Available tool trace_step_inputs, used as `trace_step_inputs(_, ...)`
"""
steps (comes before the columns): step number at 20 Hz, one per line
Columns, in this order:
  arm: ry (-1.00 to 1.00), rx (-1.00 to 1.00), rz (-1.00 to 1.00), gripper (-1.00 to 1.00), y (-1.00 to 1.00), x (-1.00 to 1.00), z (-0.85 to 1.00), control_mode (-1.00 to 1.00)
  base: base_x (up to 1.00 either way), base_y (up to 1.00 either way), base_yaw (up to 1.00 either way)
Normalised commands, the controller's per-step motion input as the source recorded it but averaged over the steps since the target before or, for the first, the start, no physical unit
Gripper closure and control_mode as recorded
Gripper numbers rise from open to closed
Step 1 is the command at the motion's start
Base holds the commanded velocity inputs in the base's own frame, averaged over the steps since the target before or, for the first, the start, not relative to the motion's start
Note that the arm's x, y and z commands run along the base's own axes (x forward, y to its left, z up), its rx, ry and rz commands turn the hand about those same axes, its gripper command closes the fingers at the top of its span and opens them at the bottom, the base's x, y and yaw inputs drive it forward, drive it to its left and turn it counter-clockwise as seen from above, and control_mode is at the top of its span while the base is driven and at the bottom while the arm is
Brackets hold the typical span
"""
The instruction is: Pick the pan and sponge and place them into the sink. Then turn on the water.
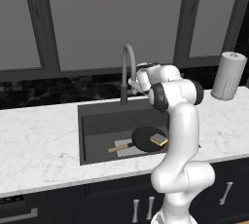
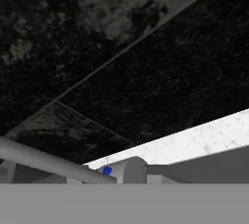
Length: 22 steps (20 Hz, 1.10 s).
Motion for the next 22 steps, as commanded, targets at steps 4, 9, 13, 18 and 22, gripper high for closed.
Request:
trace_step_inputs(4, 0.00, 0.02, 0.00, 1.00, 0.00, 0.05, -0.02, -1.00, 0.00, 0.00, 0.00)
trace_step_inputs(9, 0.00, 0.14, 0.00, 1.00, -0.04, 0.00, 0.00, -1.00, 0.00, 0.00, 0.00)
trace_step_inputs(13, 0.00, 0.26, -0.05, 1.00, -0.12, 0.00, 0.00, -1.00, 0.00, 0.00, 0.00)
trace_step_inputs(18, 0.00, 0.27, -0.08, 1.00, -0.20, 0.00, 0.00, -1.00, 0.00, 0.00, 0.00)
trace_step_inputs(22, 0.00, 0.21, -0.15, 1.00, -0.06, -0.01, 0.00, -1.00, 0.00, 0.00, 0.00)
